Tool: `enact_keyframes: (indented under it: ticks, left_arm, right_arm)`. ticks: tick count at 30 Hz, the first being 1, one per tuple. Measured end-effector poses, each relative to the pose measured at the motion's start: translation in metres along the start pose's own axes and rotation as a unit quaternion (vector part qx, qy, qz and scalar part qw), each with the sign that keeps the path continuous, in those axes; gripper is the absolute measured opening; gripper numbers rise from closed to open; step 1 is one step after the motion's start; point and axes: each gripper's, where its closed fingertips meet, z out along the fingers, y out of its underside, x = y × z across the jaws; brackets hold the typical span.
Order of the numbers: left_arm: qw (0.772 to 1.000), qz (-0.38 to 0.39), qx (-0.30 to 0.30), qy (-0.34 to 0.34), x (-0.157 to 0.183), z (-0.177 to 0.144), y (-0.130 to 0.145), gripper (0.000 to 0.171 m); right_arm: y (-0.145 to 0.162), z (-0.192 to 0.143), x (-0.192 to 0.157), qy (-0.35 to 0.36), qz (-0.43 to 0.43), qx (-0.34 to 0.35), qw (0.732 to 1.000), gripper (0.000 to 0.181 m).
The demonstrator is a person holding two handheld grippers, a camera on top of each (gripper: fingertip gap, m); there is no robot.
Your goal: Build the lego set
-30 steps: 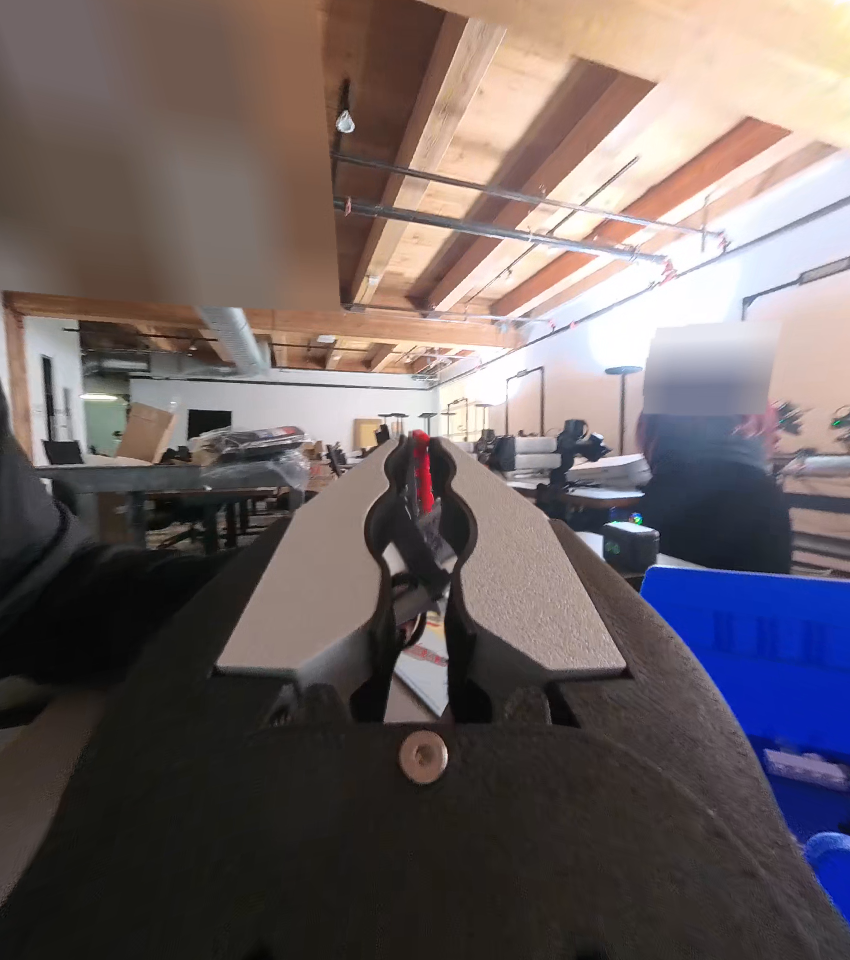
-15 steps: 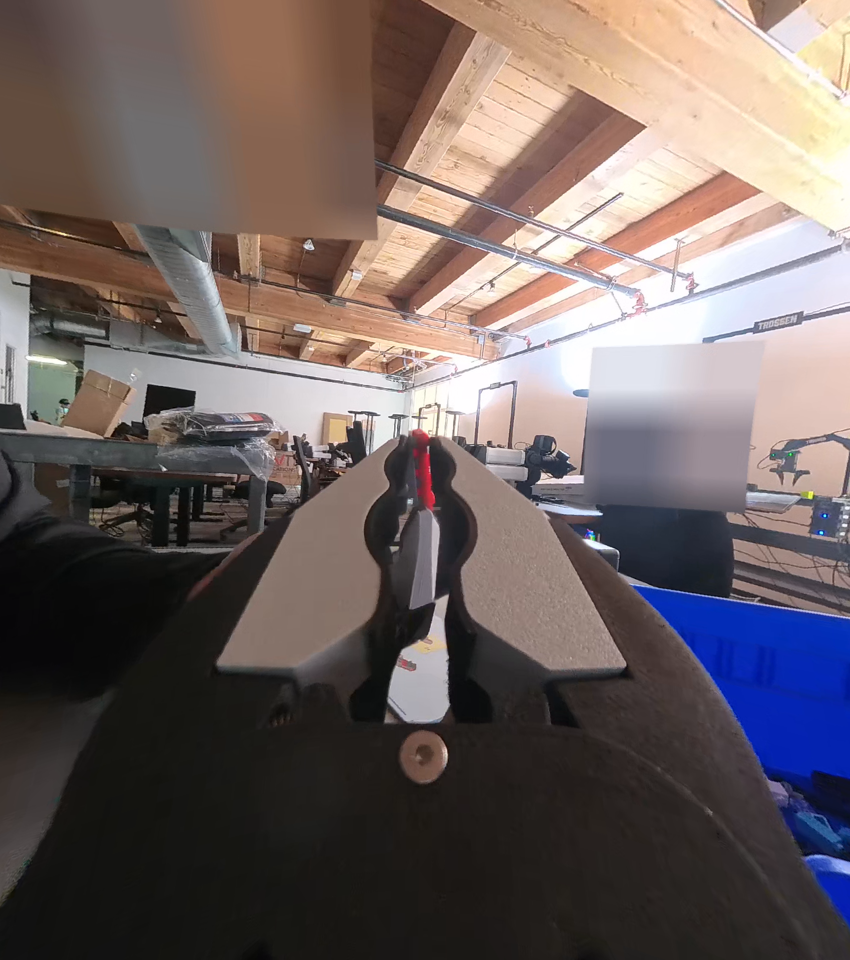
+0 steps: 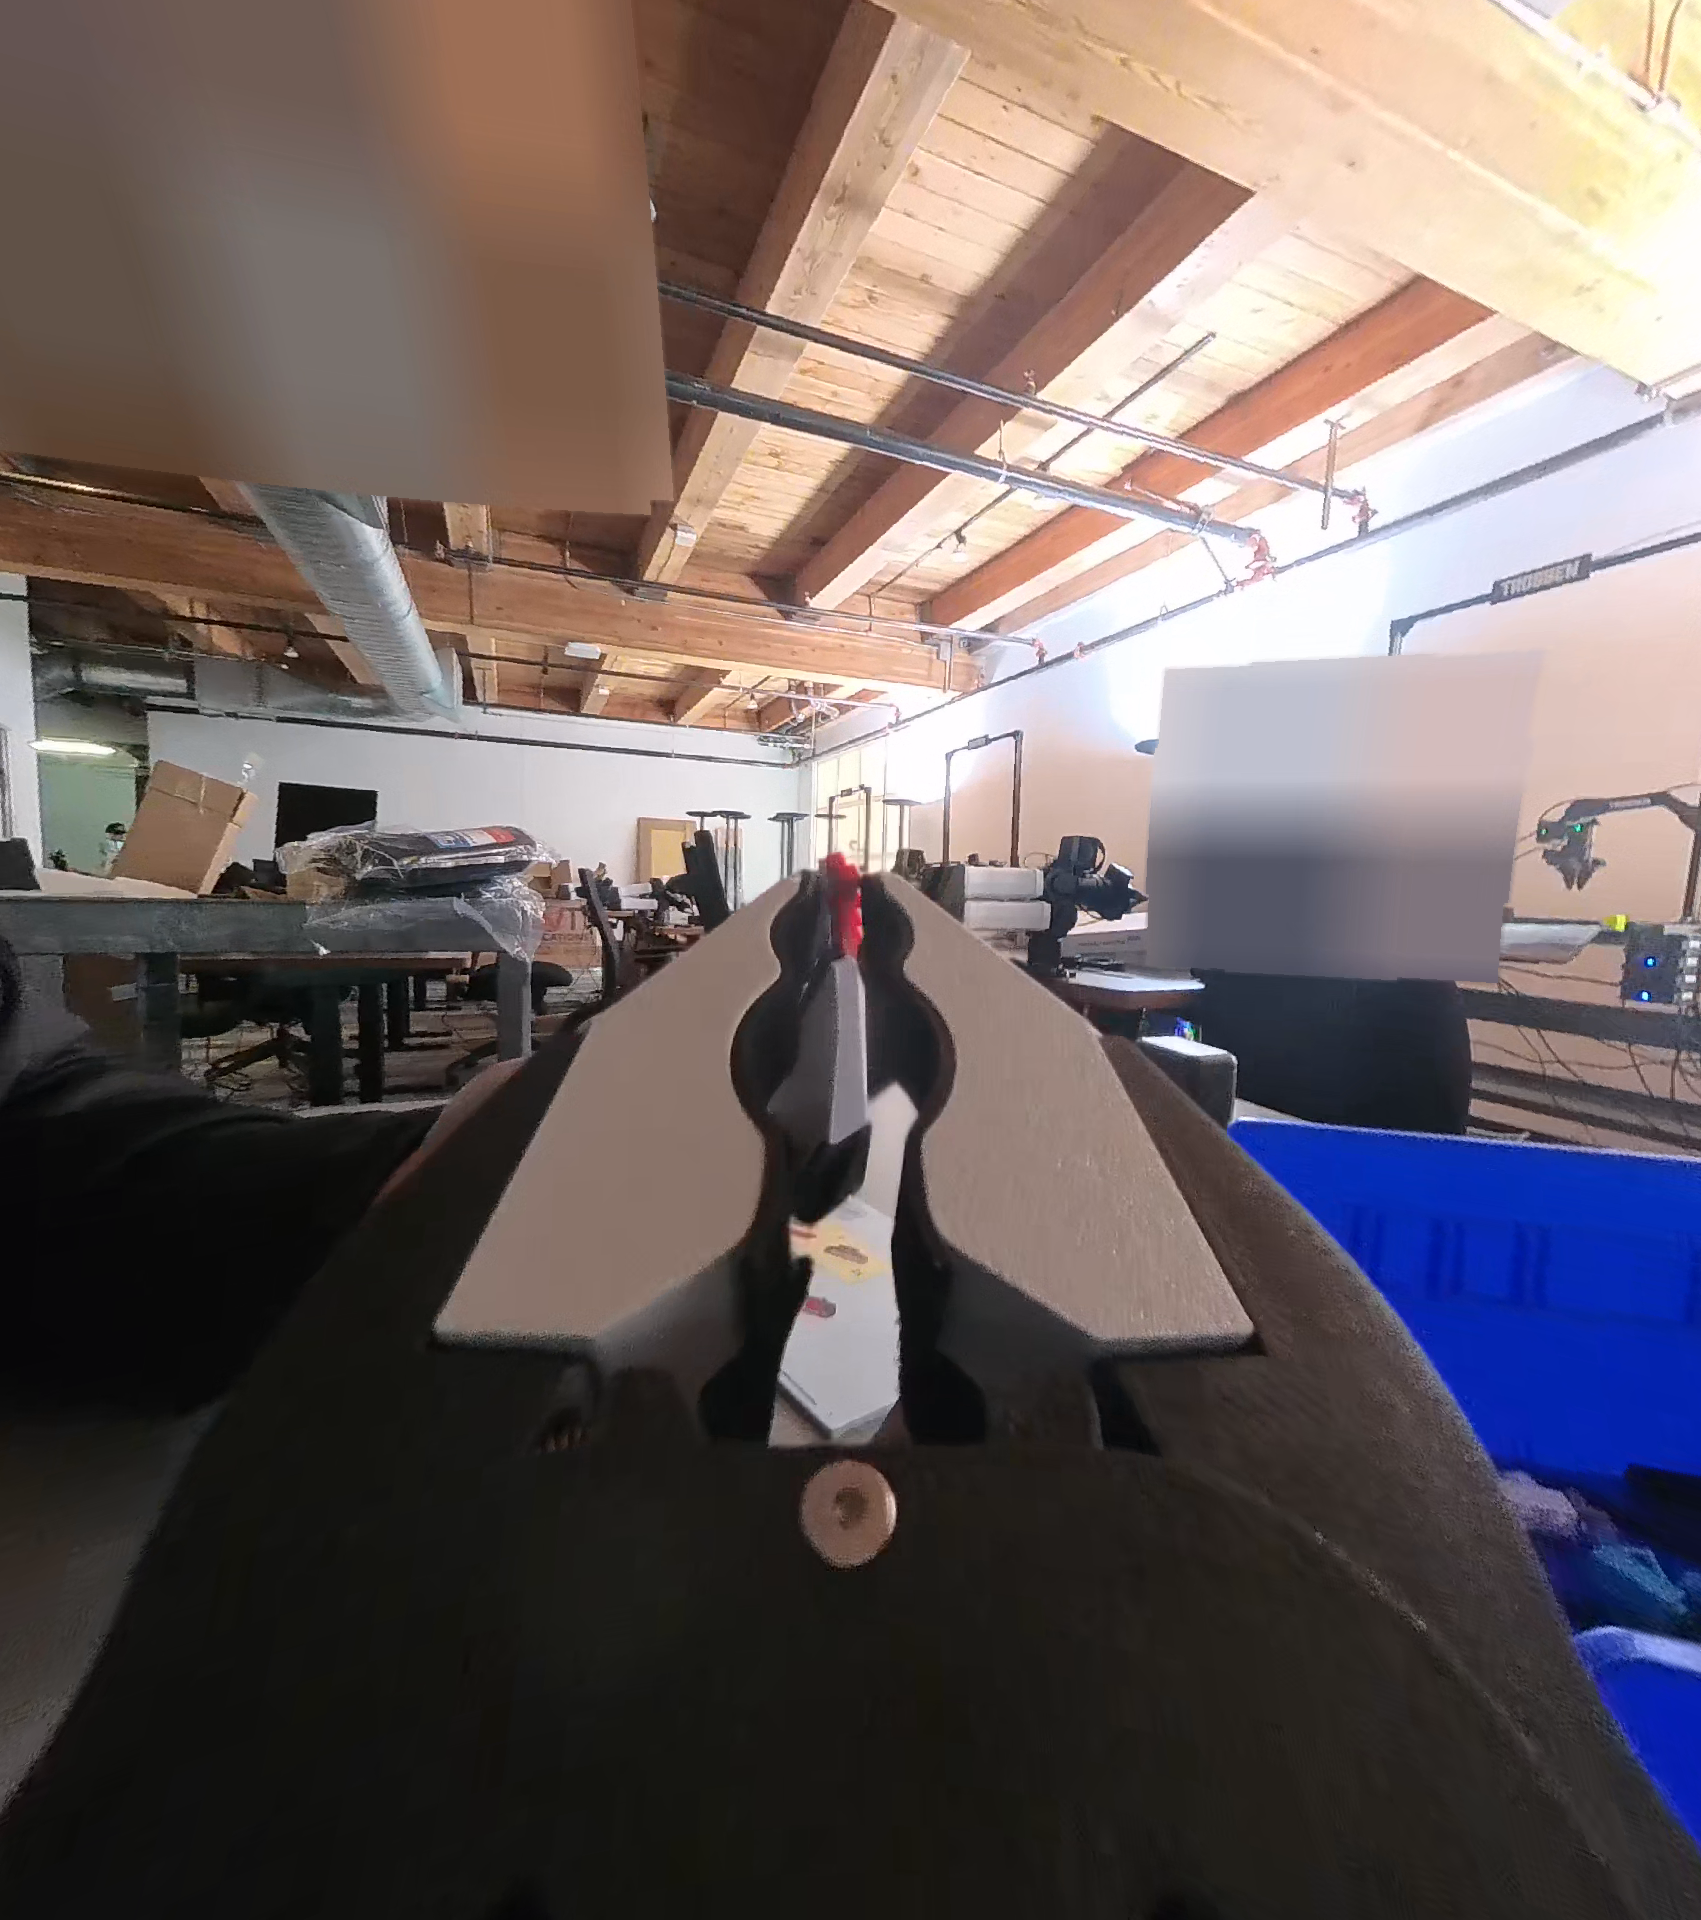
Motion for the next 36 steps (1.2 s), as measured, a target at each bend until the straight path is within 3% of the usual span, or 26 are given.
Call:
enact_keyframes:
  ticks: [1, 7, 11, 16, 26, 36]
  left_arm:
    - [1.0, 0.02, -0.004, -0.012, -0.001, -0.001, -0.001, 0.005]
    - [0.984, 0.15, -0.043, -0.084, -0.002, -0.007, -0.008, 0.004]
    - [0.979, 0.172, -0.051, -0.093, -0.001, -0.008, -0.009, 0.004]
    - [0.985, 0.141, -0.054, -0.079, -0.002, -0.009, -0.007, 0.005]
    - [0.997, -0.008, -0.082, -0.001, 0.001, -0.006, 0.01, 0.007]
    - [0.996, 0.014, -0.089, -0.017, -0.001, -0.005, 0.01, 0.008]
  right_arm:
    - [0.002, 0.0, 0.001, 0.002, 0.004, -0.005, 1.0, 0.012]
    - [0.009, 0.002, 0.006, 0.005, 0.044, -0.037, 0.998, 0.012]
    - [0.011, 0.002, 0.006, 0.002, 0.059, -0.043, 0.997, 0.011]
    - [0.012, 0.001, 0.005, -0.003, 0.06, -0.042, 0.997, 0.01]
    - [0.004, 0.0, -0.008, -0.034, 0.005, -0.031, 0.999, 0.01]
    - [0.003, -0.001, -0.013, -0.042, -0.018, -0.036, 0.998, 0.01]
